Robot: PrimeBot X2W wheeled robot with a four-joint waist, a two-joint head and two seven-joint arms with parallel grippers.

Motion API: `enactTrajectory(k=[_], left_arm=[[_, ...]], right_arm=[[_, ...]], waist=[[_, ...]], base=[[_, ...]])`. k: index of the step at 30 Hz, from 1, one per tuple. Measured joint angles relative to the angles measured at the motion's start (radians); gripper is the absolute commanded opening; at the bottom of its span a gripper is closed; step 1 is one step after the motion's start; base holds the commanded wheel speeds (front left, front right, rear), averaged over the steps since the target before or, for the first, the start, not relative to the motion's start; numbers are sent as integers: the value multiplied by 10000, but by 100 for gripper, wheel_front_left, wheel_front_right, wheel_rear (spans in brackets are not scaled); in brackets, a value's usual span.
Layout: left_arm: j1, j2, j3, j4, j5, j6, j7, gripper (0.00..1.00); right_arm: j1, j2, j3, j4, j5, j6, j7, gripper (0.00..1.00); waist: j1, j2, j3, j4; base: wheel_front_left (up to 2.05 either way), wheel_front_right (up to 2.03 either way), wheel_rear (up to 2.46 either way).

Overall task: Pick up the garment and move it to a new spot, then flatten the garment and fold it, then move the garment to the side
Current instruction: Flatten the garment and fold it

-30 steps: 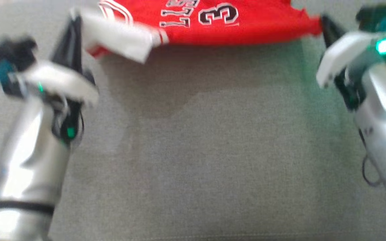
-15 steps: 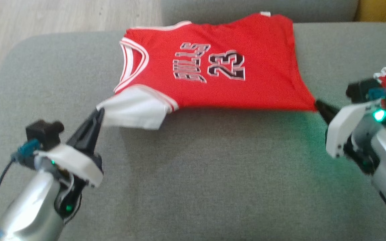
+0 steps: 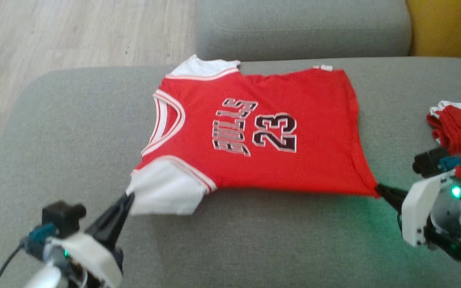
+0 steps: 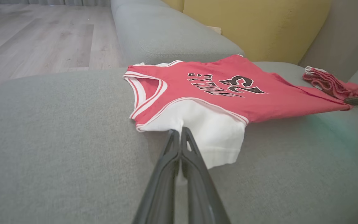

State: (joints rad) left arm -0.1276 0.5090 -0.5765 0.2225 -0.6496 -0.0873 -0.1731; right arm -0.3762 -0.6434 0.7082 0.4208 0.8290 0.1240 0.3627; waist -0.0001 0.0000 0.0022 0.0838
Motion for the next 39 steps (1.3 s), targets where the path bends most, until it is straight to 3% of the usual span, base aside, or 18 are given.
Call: enactTrajectory(k=[6, 14, 24, 39], left_arm=[[1166, 773, 94, -1730, -268, 441, 489, 0], [373, 882, 291, -2169, -182, 598, 673, 0], [-1851, 591, 167, -920, 196, 159, 761, 0], [-4149, 92, -360, 1365, 497, -299, 552, 0]], right_arm=[[739, -633, -612, -1243, 330, 0, 696, 0], [662, -479, -1482, -1766, -136, 0, 1321, 0], [-400, 165, -1988, -1611, -1041, 0, 1833, 0], [-1804, 876, -1850, -698, -1584, 0, 1990, 0]], waist=[[0, 0, 11, -46], [0, 0, 497, -154], [0, 0, 1549, -391], [0, 0, 2669, -635]], base=[[0, 0, 0], [0, 0, 0], [0, 0, 0], [0, 0, 0]])
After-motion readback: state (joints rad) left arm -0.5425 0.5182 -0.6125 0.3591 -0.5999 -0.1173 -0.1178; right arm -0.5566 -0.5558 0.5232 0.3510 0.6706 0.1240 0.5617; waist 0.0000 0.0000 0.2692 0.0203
